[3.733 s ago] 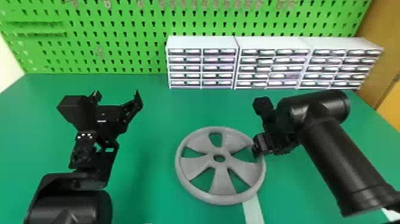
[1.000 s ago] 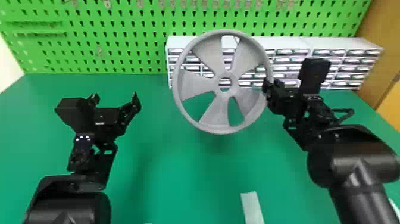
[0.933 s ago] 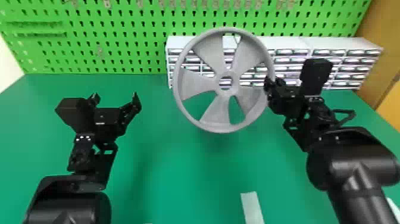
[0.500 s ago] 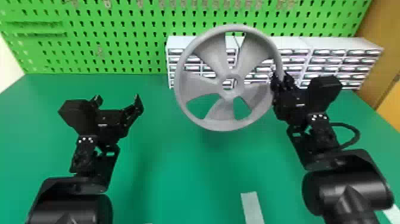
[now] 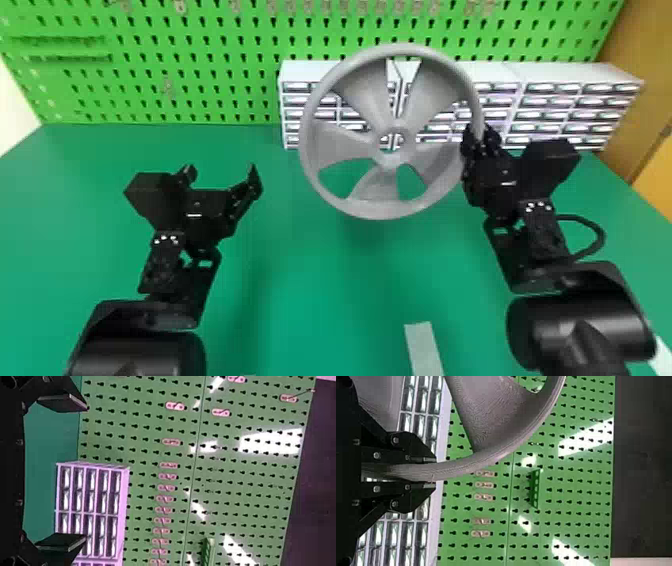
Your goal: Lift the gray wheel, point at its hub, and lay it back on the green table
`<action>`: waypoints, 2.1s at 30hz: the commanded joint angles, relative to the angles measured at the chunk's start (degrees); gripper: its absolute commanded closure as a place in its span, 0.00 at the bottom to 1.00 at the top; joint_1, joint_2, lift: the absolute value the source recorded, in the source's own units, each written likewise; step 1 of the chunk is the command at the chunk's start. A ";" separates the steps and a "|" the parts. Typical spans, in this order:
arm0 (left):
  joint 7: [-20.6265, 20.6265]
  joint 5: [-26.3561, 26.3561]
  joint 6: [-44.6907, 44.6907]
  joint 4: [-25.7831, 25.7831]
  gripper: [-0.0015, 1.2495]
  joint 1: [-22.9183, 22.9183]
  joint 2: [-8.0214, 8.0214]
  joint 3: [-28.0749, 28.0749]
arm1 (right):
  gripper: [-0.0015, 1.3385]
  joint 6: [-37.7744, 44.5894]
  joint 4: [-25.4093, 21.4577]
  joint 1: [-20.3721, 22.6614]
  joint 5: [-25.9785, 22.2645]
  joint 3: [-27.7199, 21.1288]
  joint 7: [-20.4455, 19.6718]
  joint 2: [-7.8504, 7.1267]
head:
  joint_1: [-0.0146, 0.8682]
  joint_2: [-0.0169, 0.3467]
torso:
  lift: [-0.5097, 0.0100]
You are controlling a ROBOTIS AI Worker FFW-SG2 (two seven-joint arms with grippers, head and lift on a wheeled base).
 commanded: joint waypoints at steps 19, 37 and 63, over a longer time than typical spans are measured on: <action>-2.12 0.91 3.38 -5.53 0.98 2.37 2.60 -8.28 | 0.94 -0.02 1.93 -2.53 1.74 0.76 -1.09 -0.47 | 0.80 0.18 | 0.80; -1.50 3.28 17.71 -14.76 0.98 3.43 4.36 -9.60 | 0.94 0.07 2.37 -2.70 2.36 0.41 -1.53 -0.47 | 0.80 0.18 | 0.80; -5.46 4.95 32.56 -27.50 0.98 0.79 6.55 -11.53 | 0.94 -0.02 5.97 -6.31 4.73 0.32 -3.02 -0.39 | 0.80 0.18 | 0.80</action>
